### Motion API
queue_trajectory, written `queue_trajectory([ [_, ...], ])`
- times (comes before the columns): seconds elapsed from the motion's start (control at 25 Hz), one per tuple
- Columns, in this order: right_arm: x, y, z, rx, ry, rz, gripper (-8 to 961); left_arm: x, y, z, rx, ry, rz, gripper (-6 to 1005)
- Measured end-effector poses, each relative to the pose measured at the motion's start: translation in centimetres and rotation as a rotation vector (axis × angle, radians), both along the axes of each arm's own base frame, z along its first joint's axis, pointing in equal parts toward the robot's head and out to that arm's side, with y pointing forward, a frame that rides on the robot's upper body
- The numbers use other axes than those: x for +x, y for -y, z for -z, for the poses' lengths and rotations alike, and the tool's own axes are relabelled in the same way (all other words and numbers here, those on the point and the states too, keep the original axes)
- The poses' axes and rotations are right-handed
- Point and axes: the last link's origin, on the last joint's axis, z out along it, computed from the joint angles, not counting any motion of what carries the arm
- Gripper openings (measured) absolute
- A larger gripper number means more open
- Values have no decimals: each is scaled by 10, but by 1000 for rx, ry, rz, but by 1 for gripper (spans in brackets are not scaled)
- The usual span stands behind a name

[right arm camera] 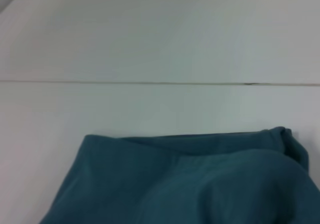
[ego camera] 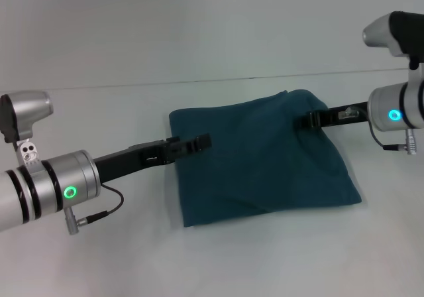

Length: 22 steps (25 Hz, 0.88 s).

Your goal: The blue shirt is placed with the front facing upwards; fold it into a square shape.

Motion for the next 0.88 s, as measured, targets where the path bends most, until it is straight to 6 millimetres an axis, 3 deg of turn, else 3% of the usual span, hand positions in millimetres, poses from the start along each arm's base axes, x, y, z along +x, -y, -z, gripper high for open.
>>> queue_trajectory([
  [0.32,7,-18,-13,178,52,19,221,-6,3,0,-3,-1,-19,898],
  [0.56,12,-18,-22,211,34,38,462,-7,4,0,-3,-1,-23,892],
  [0.88,23,-11,-52,272,-17,46,667,-6,3,0,0,-4,-14,883],
])
